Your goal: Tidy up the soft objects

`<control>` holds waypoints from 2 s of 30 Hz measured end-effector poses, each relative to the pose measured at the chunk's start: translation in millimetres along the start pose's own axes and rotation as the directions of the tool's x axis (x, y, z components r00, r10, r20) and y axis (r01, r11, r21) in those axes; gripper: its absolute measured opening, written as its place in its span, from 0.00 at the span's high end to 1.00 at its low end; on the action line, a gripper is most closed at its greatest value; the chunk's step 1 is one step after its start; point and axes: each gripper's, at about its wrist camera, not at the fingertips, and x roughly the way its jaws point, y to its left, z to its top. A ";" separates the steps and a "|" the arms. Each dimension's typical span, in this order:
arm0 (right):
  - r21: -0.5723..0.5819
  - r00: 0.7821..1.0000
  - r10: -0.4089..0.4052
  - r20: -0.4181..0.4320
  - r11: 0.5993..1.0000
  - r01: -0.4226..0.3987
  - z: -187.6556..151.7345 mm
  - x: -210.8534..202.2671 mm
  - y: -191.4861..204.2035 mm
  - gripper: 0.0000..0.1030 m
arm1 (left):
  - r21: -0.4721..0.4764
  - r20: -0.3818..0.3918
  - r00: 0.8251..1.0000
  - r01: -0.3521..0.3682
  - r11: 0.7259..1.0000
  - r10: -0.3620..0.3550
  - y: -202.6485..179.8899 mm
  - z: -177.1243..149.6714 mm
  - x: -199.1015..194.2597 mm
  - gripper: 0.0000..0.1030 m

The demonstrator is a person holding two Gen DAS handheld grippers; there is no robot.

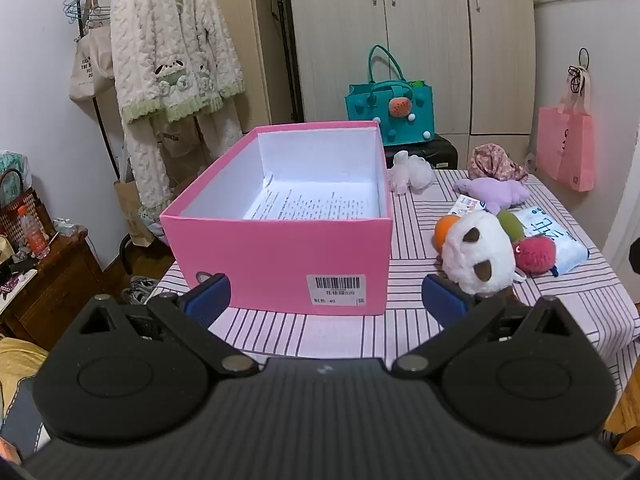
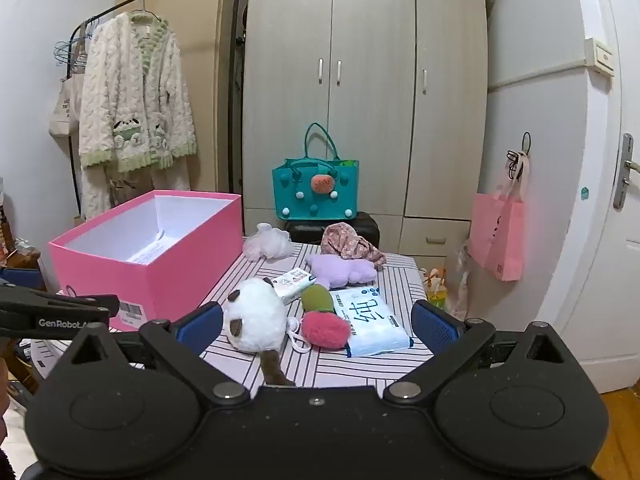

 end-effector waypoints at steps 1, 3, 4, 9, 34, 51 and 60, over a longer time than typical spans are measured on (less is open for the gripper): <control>0.005 1.000 -0.002 0.011 1.000 0.002 -0.4 0.1 -0.4 0.01 | 0.002 0.000 1.000 0.000 1.000 0.000 -0.1 0.0 0.0 0.00; 0.000 1.000 -0.006 0.015 1.000 0.006 -1.1 -0.2 -0.9 0.01 | -0.001 0.000 1.000 0.003 1.000 -0.003 0.1 0.1 -0.2 0.00; 0.001 1.000 -0.007 0.017 1.000 0.007 -1.5 -0.6 -1.2 0.01 | -0.002 0.002 1.000 0.004 1.000 -0.004 0.2 0.0 -0.7 0.00; 0.008 1.000 0.003 0.030 1.000 -0.003 -7.8 -2.3 -4.5 0.01 | 0.002 0.016 1.000 -0.011 1.000 0.011 -0.5 -2.3 -1.0 0.00; 0.025 0.999 -0.009 0.050 1.000 0.007 -38.3 1.5 -9.9 0.01 | 0.010 0.107 0.994 -0.002 1.000 0.001 -7.3 -36.4 -1.4 0.00; 0.024 0.998 -0.014 0.059 1.000 0.012 -45.6 2.5 -13.1 0.01 | 0.002 0.149 0.988 0.037 0.999 -0.037 -9.5 -47.0 -2.9 0.00; 0.020 0.998 -0.009 0.057 1.000 0.008 -49.7 3.0 -9.9 0.01 | -0.003 0.130 0.991 0.031 1.000 -0.030 -8.2 -51.4 -2.2 0.00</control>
